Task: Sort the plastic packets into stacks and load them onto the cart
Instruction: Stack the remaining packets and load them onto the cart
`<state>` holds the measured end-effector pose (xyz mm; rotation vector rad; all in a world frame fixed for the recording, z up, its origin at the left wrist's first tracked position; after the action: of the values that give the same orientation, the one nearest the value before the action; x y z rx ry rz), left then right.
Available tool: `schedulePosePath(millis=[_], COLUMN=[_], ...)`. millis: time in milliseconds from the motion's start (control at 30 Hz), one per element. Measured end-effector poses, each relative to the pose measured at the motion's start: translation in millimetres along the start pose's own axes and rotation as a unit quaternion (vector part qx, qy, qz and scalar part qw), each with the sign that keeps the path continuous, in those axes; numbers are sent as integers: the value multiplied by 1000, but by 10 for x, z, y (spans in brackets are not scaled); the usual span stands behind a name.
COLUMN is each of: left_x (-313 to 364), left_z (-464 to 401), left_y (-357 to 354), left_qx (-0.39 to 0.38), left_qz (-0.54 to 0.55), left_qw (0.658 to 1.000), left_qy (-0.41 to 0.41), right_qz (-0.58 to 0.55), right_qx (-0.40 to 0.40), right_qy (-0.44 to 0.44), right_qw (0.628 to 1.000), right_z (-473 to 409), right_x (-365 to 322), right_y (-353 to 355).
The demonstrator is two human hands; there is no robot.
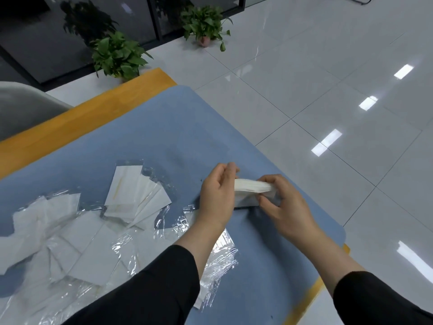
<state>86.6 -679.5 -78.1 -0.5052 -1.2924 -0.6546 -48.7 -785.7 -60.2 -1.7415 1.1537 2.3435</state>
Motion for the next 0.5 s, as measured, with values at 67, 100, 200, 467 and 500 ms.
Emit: schedulePosePath(millis=[67,100,200,467,500], left_x=[242,364,679,1569,1629], left_z=[20,32,80,396,478], left_y=[118,179,307,966,1053], left_qx=[13,22,56,60,40], left_qz=[21,30,56,172,177], left_qw=[999,998,995,981,982], left_qy=[-34,-48,-55,-60,-54], right_qz=[-28,-48,-95,-225,-242], right_qx=[14,23,35,36,30], right_qy=[-1,2,28,56,53], right_qw=[1000,999,994,972,968], right_z=[7,7,-5,-85,-76], right_x=[-159,-268,-714,-1828,-1975], right_y=[103,158,215,303,285])
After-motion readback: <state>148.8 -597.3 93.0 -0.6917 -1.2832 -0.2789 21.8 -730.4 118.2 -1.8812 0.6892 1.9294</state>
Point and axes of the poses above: each hand's wrist, its own z-axis away from the middle knuckle, its own y-axis out of the back of the hand, x = y × z, the point moved 10 cm from there along -z, towards the middle knuckle, and after that the axes turned 10 degrees about -x, right-handed, at the moved point
